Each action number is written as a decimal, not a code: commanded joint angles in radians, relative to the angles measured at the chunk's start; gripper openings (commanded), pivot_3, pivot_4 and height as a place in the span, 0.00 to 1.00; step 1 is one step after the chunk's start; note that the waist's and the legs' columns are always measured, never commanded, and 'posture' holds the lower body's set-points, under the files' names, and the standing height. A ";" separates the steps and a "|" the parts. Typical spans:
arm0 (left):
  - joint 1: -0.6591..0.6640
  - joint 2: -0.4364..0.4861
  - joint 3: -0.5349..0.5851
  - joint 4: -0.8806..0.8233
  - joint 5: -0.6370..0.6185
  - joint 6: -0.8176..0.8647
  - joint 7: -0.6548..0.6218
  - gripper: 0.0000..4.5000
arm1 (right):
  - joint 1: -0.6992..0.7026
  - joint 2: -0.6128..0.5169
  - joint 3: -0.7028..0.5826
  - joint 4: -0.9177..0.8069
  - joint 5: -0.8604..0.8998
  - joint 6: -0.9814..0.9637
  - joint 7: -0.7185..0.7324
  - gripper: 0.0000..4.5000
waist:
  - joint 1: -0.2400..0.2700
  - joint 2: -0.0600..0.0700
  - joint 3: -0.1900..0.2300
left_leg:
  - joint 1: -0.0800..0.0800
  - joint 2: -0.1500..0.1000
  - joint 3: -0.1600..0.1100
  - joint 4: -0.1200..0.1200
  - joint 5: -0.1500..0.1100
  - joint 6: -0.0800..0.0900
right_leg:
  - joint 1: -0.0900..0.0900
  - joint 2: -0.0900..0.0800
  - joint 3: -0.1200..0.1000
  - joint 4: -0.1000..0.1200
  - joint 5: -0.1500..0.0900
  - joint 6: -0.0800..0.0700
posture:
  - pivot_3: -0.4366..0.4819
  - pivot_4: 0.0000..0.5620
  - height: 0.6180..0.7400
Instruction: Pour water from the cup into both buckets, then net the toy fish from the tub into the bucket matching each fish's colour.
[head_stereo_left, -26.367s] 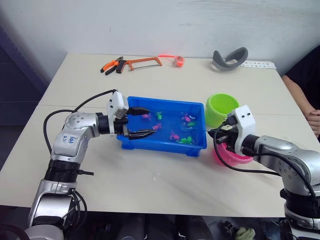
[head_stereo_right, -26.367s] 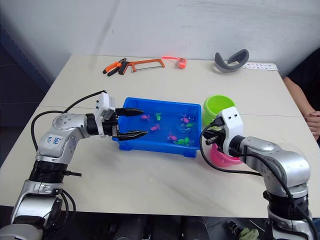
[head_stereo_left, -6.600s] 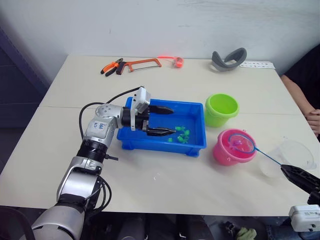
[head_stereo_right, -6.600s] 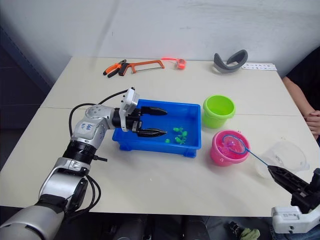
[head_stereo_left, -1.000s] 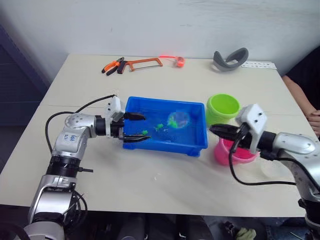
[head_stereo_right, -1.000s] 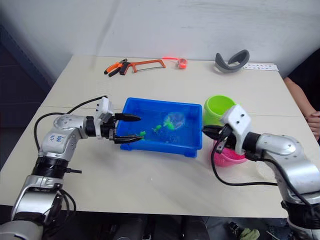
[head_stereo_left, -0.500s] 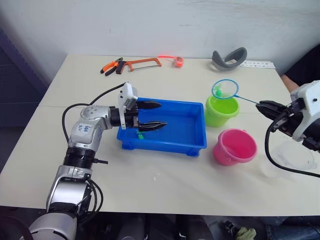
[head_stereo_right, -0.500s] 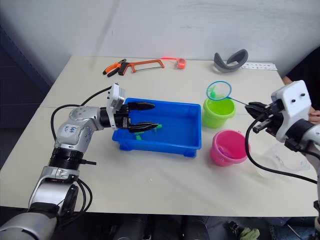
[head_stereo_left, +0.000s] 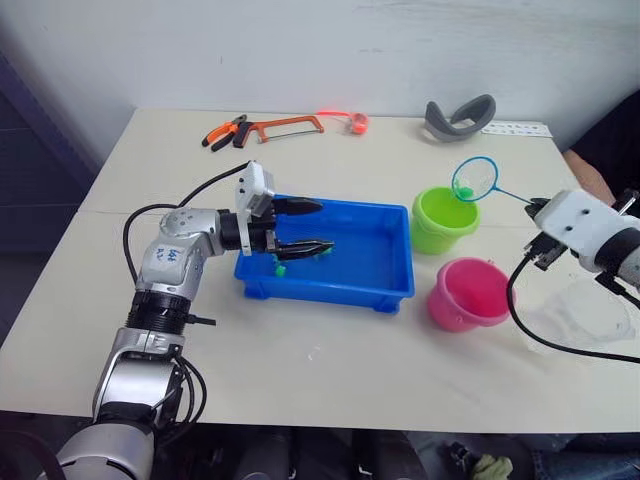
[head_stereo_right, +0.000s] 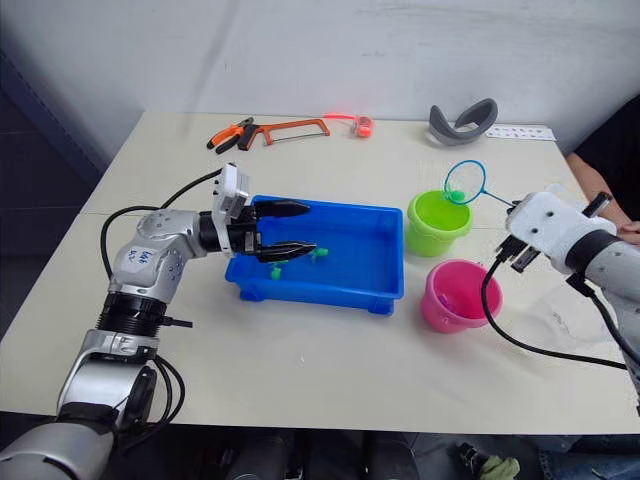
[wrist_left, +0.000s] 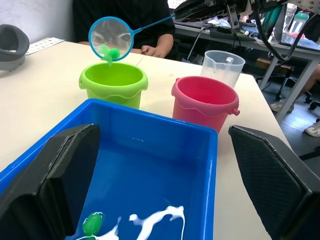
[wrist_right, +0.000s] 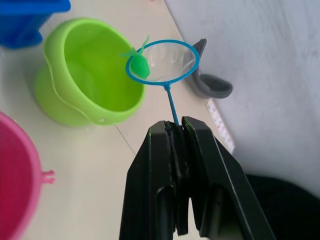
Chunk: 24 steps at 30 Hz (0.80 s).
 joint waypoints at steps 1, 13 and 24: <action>-0.010 0.018 0.024 -0.023 -0.009 -0.012 0.005 1.00 | 0.026 -0.166 0.093 0.080 -0.325 -0.407 -0.090 0.00 | 0.000 0.000 0.000 | 0.000 0.000 0.000 0.000 0.000 0.000 | 0.000 0.000 0.000 0.000 0.000 0.000 | 0.48 0.27 1.00; -0.013 0.021 0.022 -0.013 -0.009 -0.018 0.012 1.00 | 0.008 -0.289 0.125 0.219 -0.624 -0.770 -0.289 0.00 | -0.002 0.000 0.000 | 0.000 0.001 0.000 0.000 0.001 -0.001 | 0.000 0.000 0.000 0.000 0.000 0.000 | 0.48 0.27 1.00; 0.039 0.139 0.046 0.017 0.020 -0.026 -0.029 1.00 | -0.098 0.001 0.057 0.022 0.129 -0.207 -0.006 0.00 | -0.002 0.001 0.000 | 0.000 0.001 -0.001 0.000 0.001 -0.001 | 0.001 0.001 -0.001 -0.001 0.000 0.000 | 0.48 0.27 1.00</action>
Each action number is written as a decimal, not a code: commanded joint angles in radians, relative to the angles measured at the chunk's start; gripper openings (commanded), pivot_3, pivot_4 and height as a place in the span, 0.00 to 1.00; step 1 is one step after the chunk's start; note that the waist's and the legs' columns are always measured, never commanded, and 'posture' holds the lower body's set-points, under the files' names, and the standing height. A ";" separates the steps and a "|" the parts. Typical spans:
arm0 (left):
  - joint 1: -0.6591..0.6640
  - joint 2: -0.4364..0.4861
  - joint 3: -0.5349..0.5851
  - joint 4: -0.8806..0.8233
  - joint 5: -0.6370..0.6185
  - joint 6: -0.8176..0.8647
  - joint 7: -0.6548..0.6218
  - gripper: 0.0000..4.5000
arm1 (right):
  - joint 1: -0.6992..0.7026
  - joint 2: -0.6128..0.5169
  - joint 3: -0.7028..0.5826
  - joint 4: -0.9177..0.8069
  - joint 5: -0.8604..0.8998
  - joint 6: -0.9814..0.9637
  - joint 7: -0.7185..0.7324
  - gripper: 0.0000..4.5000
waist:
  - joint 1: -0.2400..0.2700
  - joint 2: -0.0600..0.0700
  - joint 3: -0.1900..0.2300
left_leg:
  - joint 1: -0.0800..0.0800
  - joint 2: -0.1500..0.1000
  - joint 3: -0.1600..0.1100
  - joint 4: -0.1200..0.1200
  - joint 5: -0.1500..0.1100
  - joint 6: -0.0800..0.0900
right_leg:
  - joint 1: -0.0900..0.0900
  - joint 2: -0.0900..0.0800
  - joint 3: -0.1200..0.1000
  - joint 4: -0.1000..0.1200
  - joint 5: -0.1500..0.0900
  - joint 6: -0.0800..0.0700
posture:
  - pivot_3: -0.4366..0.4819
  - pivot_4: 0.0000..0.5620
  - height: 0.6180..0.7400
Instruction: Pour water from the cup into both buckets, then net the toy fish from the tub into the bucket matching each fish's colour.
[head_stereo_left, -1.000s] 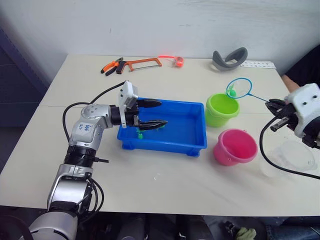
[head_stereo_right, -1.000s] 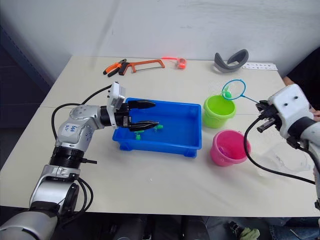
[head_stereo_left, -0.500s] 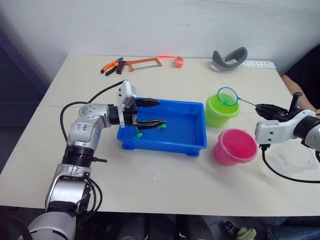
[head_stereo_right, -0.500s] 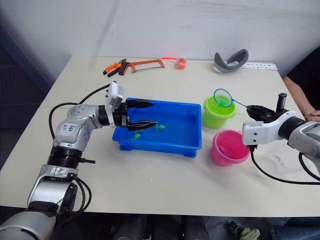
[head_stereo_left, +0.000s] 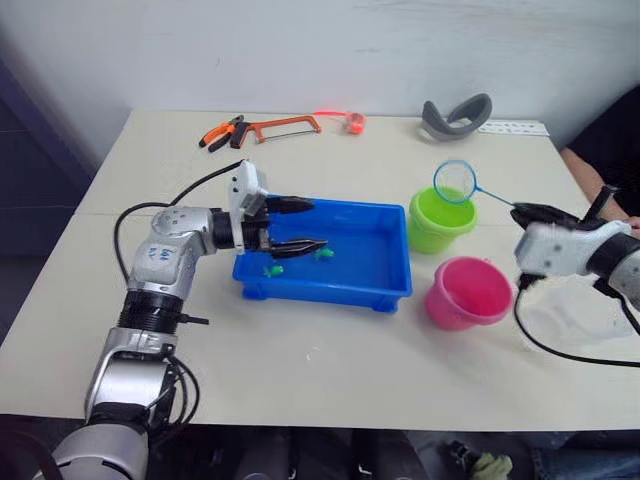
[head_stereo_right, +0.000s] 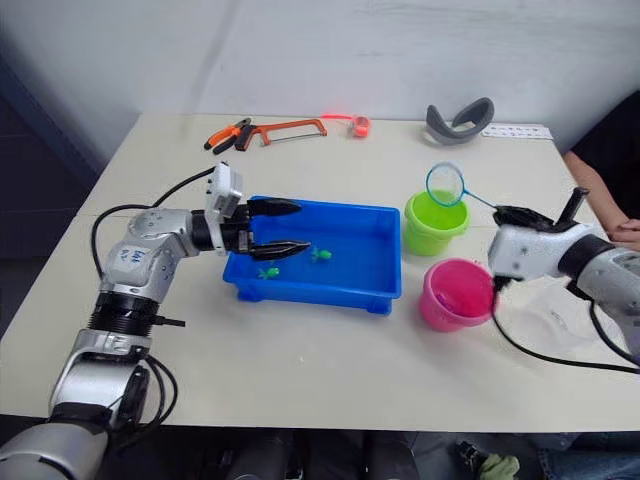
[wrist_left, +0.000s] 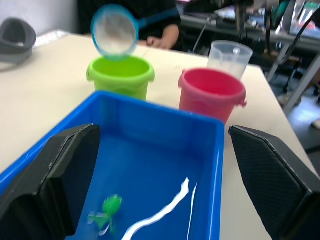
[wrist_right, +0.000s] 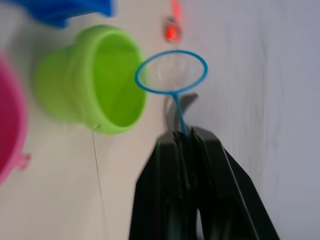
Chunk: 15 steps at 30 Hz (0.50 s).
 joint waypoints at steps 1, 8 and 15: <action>0.052 0.138 0.051 0.014 0.025 -0.024 -0.044 1.00 | -0.134 0.172 -0.044 -0.239 0.579 0.522 0.170 0.00 | -0.003 0.001 0.000 | 0.000 0.000 0.000 0.000 0.000 0.000 | 0.000 0.000 0.000 0.001 0.000 0.000 | 0.48 0.27 1.00; 0.140 0.254 0.075 -0.026 0.040 -0.037 -0.054 1.00 | -0.235 0.260 0.036 -0.385 0.771 0.825 0.222 0.00 | -0.015 0.002 0.000 | 0.000 0.001 -0.002 -0.001 0.000 0.000 | -0.001 -0.004 0.000 0.000 0.000 0.000 | 0.48 0.27 1.00; 0.202 0.291 0.103 -0.107 0.014 0.021 -0.039 1.00 | -0.214 0.259 0.153 -0.372 0.643 0.776 0.291 0.00 | 0.001 0.002 0.000 | -0.002 0.000 -0.002 0.000 -0.001 0.001 | -0.001 -0.004 0.006 0.000 0.000 0.000 | 0.48 0.27 1.00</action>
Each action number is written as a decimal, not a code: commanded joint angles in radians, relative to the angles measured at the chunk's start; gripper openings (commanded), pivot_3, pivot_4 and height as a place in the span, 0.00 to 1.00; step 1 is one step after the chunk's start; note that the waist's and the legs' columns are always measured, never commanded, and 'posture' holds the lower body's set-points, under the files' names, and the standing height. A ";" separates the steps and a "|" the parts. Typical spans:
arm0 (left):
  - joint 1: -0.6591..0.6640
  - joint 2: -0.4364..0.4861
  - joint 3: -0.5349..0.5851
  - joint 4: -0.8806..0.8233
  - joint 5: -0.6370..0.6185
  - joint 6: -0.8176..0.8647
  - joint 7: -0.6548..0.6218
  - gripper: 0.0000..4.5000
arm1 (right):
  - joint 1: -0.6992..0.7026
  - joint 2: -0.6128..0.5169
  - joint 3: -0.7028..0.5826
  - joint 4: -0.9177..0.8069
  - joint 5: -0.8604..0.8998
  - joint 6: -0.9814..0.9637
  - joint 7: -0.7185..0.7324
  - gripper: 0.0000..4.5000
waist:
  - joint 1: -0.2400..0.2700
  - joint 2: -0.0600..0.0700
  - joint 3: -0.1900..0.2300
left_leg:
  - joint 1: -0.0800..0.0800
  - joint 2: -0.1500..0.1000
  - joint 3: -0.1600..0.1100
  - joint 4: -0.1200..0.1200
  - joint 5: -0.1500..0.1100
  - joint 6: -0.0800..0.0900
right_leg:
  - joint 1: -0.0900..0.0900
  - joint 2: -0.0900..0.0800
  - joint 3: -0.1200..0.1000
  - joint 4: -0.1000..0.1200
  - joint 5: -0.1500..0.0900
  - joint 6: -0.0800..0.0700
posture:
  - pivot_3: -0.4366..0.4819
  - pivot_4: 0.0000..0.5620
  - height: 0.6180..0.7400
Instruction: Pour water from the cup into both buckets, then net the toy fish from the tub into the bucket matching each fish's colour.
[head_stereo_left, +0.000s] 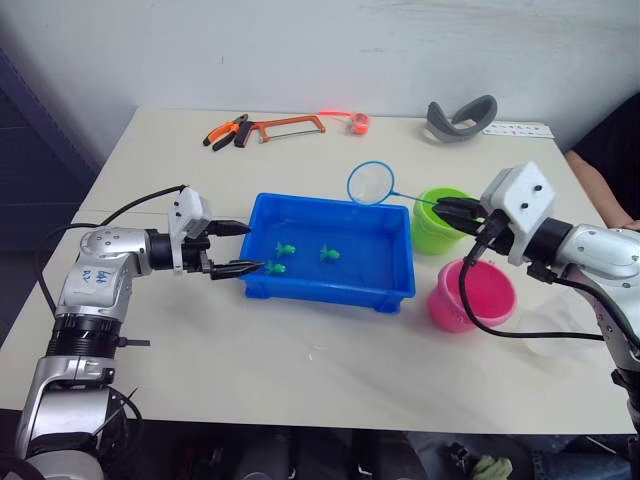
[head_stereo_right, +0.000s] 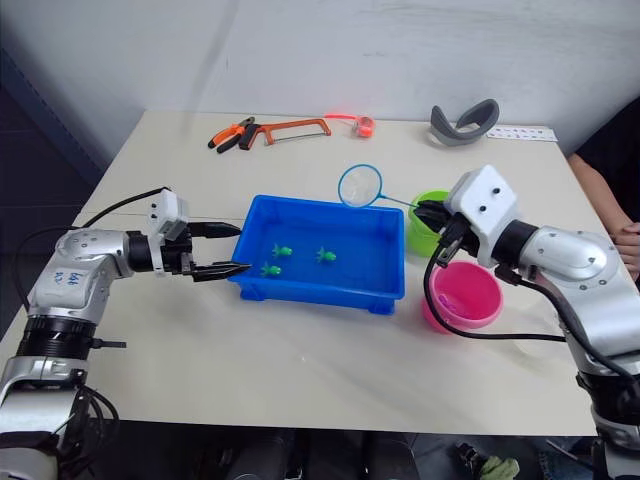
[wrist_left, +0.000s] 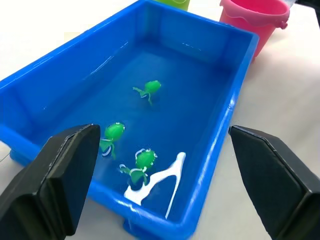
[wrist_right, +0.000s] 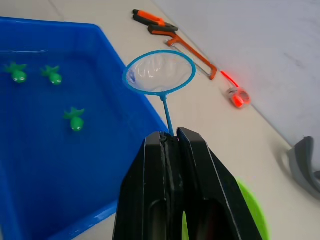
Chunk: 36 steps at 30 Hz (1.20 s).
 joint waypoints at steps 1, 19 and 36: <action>0.021 0.019 0.033 -0.068 -0.029 0.025 0.007 1.00 | 0.008 -0.013 0.071 0.005 -0.131 -0.092 0.024 0.00 | -0.001 0.000 0.000 | 0.000 0.000 0.000 0.000 0.000 0.000 | 0.000 0.000 0.001 0.000 0.000 0.000 | 0.48 0.27 1.00; 0.051 0.013 0.033 -0.154 -0.060 0.076 0.031 1.00 | 0.007 0.105 0.236 0.196 -0.455 -0.378 0.042 0.00 | -0.010 0.000 0.000 | 0.000 0.000 0.002 0.000 0.000 0.000 | -0.001 0.003 0.002 0.001 0.000 0.000 | 0.48 0.27 1.00; -0.015 -0.068 0.028 -0.144 -0.114 0.111 0.047 1.00 | 0.096 0.276 -0.026 -0.087 -0.015 0.230 0.050 0.00 | 0.000 0.000 0.000 | 0.000 0.000 0.001 0.000 0.000 0.000 | -0.001 0.002 0.002 0.001 0.000 0.000 | 0.48 0.27 1.00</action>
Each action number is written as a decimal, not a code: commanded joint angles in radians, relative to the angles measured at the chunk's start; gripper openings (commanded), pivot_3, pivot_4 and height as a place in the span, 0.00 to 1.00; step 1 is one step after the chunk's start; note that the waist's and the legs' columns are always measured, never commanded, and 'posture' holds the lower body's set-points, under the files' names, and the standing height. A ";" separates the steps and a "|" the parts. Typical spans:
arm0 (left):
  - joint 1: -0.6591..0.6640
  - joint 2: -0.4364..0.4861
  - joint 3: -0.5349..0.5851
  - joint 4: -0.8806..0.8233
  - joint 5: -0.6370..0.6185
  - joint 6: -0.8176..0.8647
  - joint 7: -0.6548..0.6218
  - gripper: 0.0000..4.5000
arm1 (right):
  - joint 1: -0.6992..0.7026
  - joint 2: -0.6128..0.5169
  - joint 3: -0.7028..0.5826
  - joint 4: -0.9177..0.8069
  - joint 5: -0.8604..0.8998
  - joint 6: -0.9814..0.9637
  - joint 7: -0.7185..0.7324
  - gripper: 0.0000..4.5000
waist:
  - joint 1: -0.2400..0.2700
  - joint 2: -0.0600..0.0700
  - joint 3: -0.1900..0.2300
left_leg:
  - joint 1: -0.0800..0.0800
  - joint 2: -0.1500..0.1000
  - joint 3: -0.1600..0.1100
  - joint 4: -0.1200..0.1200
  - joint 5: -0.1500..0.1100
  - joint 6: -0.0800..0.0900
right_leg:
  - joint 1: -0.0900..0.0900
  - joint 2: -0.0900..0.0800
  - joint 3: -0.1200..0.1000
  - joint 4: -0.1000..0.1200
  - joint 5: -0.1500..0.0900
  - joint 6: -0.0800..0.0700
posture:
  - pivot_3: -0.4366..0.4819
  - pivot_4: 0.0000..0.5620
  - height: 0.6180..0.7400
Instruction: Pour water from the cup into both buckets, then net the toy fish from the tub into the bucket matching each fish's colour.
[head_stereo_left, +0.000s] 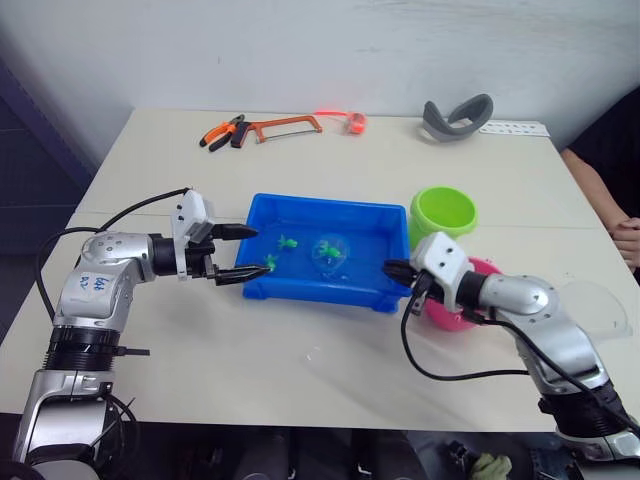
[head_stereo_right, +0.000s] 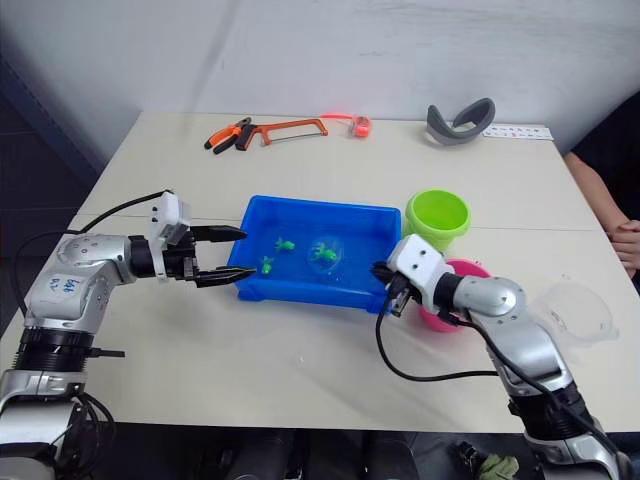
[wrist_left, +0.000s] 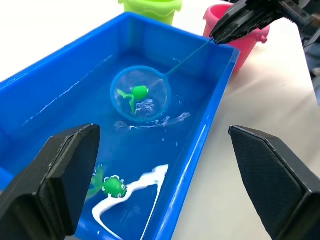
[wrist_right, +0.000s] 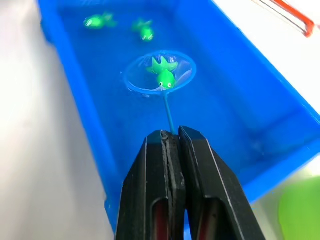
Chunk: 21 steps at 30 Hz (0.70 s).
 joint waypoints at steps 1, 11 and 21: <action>-0.049 -0.038 0.023 -0.028 -0.054 0.026 0.018 1.00 | 0.004 0.007 -0.115 -0.114 0.140 0.161 -0.023 0.00 | 0.002 0.000 0.000 | 0.000 0.000 0.000 0.000 0.000 0.000 | 0.000 0.000 0.000 0.000 0.000 0.000 | 0.48 0.27 1.00; -0.139 -0.159 0.004 -0.006 -0.093 0.056 0.050 1.00 | -0.005 -0.046 -0.397 -0.262 0.336 0.403 -0.133 0.00 | 0.002 0.000 0.000 | 0.000 0.000 0.001 0.000 0.000 0.000 | 0.000 0.001 0.001 0.000 0.000 0.000 | 0.48 0.27 1.00; -0.214 -0.219 -0.027 0.094 -0.053 -0.005 0.029 1.00 | 0.067 -0.242 -0.549 -0.186 0.233 0.307 -0.166 0.00 | 0.002 0.000 0.000 | 0.000 -0.001 0.002 -0.001 0.000 0.000 | 0.000 0.001 0.001 0.000 0.000 0.000 | 0.48 0.27 1.00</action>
